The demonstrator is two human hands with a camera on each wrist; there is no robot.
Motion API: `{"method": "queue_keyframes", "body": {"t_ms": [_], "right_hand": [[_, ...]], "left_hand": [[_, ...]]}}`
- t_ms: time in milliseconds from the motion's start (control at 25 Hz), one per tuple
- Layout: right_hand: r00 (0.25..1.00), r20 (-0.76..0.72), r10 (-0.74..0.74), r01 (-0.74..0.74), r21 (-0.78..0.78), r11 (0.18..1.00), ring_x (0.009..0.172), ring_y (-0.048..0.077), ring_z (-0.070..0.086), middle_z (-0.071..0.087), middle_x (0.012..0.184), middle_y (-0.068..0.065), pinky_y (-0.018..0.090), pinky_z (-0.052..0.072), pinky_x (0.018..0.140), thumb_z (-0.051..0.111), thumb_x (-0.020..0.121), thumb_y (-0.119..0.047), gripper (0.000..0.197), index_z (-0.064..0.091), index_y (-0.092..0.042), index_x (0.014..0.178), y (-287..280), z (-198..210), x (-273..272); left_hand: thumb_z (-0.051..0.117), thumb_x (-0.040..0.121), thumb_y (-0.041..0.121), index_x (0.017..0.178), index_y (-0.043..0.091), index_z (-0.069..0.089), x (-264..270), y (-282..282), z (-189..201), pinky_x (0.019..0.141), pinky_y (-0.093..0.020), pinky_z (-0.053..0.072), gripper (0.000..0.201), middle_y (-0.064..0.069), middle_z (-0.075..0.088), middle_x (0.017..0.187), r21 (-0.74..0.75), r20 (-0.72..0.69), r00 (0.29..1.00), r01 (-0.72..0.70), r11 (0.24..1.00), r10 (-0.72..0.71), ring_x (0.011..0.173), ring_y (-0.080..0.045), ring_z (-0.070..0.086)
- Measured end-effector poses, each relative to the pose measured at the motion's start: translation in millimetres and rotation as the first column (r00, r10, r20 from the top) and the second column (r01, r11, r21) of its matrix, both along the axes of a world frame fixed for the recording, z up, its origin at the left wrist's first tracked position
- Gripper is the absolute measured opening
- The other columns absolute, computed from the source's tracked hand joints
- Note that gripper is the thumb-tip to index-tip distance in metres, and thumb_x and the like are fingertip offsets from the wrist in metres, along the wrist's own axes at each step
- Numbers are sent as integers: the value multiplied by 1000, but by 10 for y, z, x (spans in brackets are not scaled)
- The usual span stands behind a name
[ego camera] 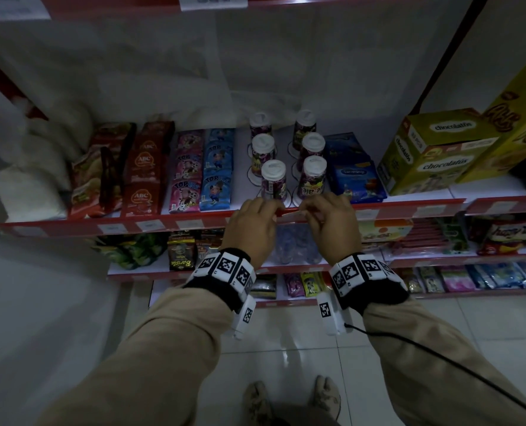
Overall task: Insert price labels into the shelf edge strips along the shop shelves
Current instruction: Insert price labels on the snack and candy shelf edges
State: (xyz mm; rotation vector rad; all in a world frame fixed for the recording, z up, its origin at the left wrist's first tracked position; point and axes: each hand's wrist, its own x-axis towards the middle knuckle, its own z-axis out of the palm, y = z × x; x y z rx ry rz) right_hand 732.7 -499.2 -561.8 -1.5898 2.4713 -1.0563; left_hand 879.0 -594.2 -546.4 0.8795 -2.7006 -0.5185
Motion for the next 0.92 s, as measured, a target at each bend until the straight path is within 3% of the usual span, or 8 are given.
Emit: {"method": "queue_keyframes", "body": {"t_ms": [240,520,920], "right_hand": [[991,-129,31,-22,67,997,91,34,48,62,99,15,35,35,76,63,81,-6,15,67,-7,95,32,-47,45],[959,-282,30,11,142,990,83,38,52,60,91,21,40,44,67,66,78,-1,9,67,-2,86,-5,-39,65],[944,-323,71,35,311,950,93,35,49,58,101,20,42,42,72,55,84,-6,19,65,-3,100,38,-36,28]], "left_hand": [[46,96,19,116,17,61,-40,34,-69,79,-38,38,25,-11,51,105,-84,52,998,-16,996,20,100,-28,45],[47,92,14,114,15,61,-66,73,-73,76,-36,36,26,-11,48,110,-136,150,987,-28,990,49,102,-28,42],[52,85,7,113,12,59,-55,89,-74,76,-38,37,29,-12,49,110,-114,144,988,-39,993,55,101,-31,43]]}}
